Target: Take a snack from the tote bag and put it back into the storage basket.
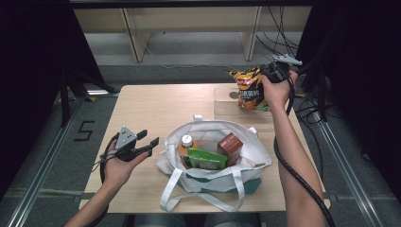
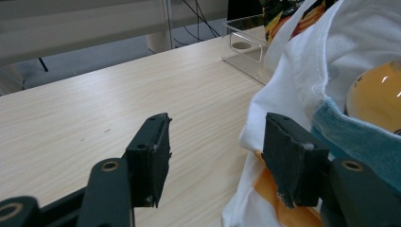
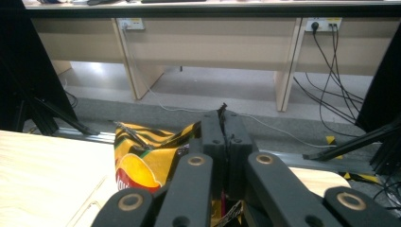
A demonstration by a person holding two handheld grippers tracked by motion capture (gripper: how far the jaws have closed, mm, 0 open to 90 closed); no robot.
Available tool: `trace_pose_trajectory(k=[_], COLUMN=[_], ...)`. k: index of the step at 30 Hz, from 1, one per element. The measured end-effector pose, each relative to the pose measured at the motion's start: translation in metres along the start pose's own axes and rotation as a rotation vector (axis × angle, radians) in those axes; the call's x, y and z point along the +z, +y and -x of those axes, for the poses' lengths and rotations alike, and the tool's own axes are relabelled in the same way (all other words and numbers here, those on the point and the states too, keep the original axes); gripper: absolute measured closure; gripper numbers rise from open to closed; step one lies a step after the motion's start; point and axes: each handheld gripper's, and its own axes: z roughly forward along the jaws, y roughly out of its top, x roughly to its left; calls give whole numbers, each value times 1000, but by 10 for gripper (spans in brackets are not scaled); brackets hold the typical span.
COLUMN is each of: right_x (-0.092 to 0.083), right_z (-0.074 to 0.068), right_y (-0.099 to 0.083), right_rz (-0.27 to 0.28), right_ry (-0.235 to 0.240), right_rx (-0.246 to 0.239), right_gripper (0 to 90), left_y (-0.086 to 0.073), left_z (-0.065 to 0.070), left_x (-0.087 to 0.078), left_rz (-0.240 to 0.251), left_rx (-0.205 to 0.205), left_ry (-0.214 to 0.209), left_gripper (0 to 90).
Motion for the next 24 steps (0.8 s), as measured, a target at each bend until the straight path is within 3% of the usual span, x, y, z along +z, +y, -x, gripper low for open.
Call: trace_pose_trajectory(k=[9,10,12,13,16,24], right_x=[3,3,3,4,5,5], right_z=[7,7,9,12,14,23], right_y=[-3,-2,-2,-3,-4,-7], right_rz=[4,-3,-17,-8,-12,-34], right_ry=[-39,-41,-56,-65,-78,-152], right_rx=[-11,11,15,-4,22,30], right_gripper=[856,843,814,812,798,646], left_y=[0,0,-1,-1,-1,0], left_z=[2,2,1,1,0,0], left_x=[0,0,0,0,0,-1], left_rz=[-7,-8,-9,-9,-2,-2], left_rx=[-6,-6,-8,-7,-7,-12], left_ry=[4,4,5,5,0,4], left_gripper=[416,416,416,416,416,413])
